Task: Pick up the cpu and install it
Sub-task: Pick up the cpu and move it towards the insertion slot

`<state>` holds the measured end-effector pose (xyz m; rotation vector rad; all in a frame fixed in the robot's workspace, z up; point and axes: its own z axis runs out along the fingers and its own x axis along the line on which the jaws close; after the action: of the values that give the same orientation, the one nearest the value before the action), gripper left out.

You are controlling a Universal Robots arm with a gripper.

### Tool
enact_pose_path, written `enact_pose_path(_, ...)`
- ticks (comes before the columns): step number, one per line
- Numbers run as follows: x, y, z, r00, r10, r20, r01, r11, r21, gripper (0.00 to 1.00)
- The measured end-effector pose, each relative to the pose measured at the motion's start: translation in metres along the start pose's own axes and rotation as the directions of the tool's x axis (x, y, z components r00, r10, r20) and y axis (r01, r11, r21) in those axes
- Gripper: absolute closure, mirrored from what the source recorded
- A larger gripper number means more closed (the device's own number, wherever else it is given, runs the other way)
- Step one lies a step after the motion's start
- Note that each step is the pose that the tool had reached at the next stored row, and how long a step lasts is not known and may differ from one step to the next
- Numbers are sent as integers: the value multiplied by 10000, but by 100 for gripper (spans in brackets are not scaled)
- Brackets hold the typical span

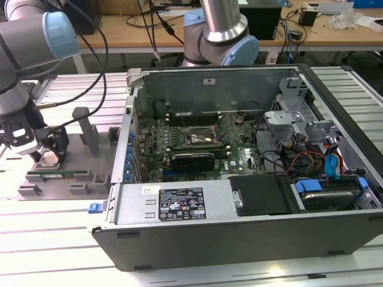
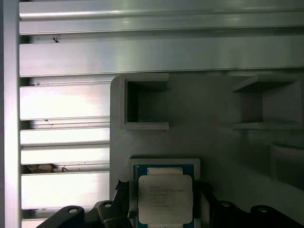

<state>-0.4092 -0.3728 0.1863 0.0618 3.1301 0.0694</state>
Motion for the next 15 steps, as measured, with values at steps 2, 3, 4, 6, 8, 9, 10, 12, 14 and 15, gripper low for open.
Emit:
enact_pose_path(2, 0, 0, 0, 10000, 0, 2, 0, 10000, -1, 34)
enact_pose_path(3, 0, 0, -1, 10000, -1, 1, 1, 10000, -1, 34)
enact_pose_path(4, -9, 0, -1, 10000, 0, 0, 0, 10000, 0, 34)
enact_pose_path(6, -17, 2, -32, 10000, 0, 0, 0, 10000, 0, 45)
enact_pose_path(8, -17, 2, -47, 10000, 0, -1, 0, 10000, 1, 45)
enact_pose_path(9, -17, 3, -55, 10000, 0, -1, 0, 10000, 1, 45)
enact_pose_path(10, -17, 3, -58, 10000, 0, 0, 0, 10000, 0, 45)
enact_pose_path(12, -17, 3, -55, 10000, 0, 4, 0, 10000, -2, 45)
enact_pose_path(14, -17, 2, -37, 10000, -1, 4, 1, 10000, -4, 45)
enact_pose_path(15, -16, 2, -29, 10000, 0, 4, 0, 10000, -7, 45)
